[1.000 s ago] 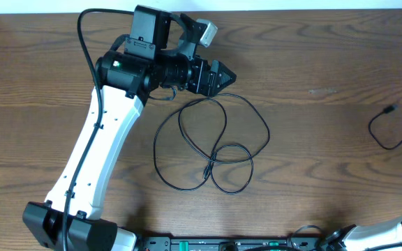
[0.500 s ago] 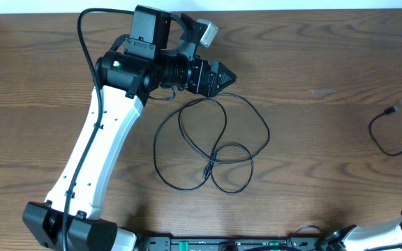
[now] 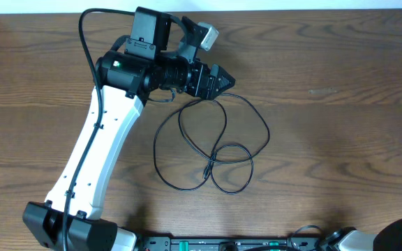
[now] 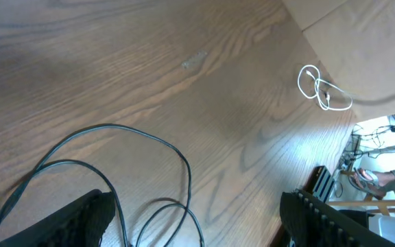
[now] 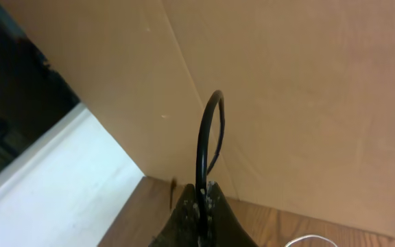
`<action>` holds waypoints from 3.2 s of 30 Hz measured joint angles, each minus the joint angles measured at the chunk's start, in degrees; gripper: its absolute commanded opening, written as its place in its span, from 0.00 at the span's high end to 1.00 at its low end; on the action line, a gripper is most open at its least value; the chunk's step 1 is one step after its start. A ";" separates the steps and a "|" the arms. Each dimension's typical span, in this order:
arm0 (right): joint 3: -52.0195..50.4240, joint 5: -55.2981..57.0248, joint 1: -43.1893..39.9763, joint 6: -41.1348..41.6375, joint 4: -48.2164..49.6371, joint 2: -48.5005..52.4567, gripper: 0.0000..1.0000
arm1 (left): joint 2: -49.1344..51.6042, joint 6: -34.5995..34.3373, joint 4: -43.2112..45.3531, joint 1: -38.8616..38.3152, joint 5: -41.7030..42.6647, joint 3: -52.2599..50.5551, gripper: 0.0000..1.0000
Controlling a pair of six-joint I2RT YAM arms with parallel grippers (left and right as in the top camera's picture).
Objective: Untangle cables
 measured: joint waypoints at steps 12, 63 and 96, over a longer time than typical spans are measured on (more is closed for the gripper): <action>-4.28 -11.37 0.22 -4.07 -3.69 18.93 0.99 | 0.00 0.13 -1.18 -0.02 0.00 0.00 0.18; -4.35 5.25 23.78 -13.25 -4.42 31.50 0.99 | -0.11 4.04 -7.80 -3.96 -2.86 0.00 0.16; -4.09 1.79 5.20 0.87 -7.41 33.81 0.99 | -1.36 4.20 -9.42 -3.96 -3.48 0.00 0.16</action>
